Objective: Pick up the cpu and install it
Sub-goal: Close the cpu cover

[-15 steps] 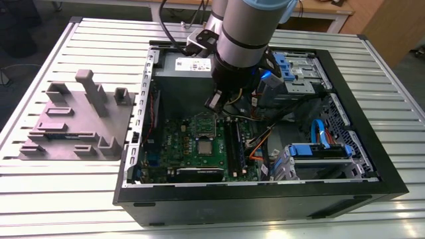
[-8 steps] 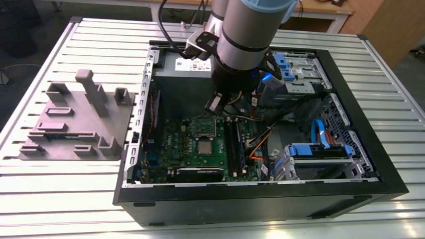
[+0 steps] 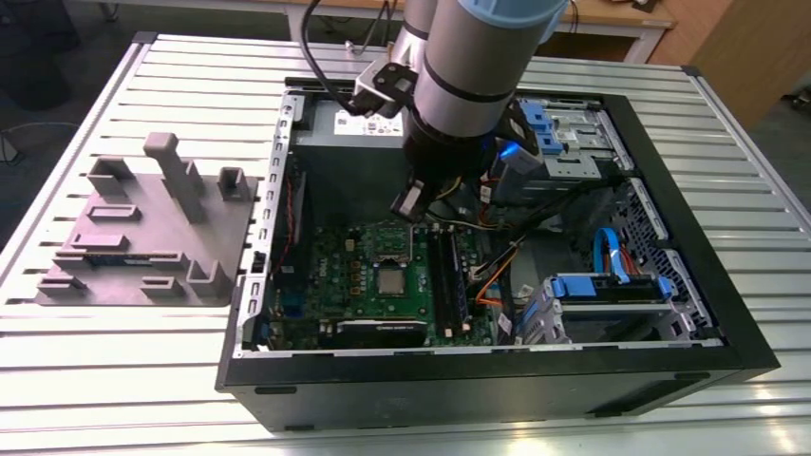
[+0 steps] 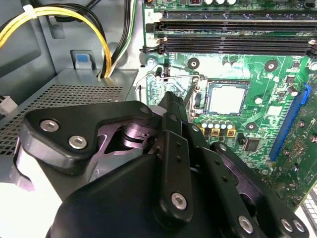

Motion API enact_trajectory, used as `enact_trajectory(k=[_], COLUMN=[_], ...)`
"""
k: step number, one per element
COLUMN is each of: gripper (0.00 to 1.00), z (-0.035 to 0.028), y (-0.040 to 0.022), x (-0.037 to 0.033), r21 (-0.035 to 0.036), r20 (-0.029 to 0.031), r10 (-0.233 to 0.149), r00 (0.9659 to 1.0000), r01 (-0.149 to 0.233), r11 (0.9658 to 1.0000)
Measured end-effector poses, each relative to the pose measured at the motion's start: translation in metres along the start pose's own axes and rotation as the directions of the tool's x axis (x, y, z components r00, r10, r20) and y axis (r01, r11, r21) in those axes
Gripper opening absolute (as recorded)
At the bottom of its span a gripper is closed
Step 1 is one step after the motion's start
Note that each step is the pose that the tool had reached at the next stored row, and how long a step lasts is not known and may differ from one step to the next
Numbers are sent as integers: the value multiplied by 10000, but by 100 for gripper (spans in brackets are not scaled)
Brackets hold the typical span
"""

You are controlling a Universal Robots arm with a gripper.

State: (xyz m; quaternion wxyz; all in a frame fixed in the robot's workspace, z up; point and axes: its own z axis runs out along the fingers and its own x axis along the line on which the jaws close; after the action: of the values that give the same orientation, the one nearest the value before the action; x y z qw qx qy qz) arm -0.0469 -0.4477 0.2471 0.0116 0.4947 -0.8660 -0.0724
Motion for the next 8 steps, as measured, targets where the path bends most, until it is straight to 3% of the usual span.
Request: enact_trajectory(k=[8], gripper=[10], z=[-4], y=[-18], x=[31], r21=[0], r20=[0], r10=[0], r00=[10000], r01=[0], r11=[10000])
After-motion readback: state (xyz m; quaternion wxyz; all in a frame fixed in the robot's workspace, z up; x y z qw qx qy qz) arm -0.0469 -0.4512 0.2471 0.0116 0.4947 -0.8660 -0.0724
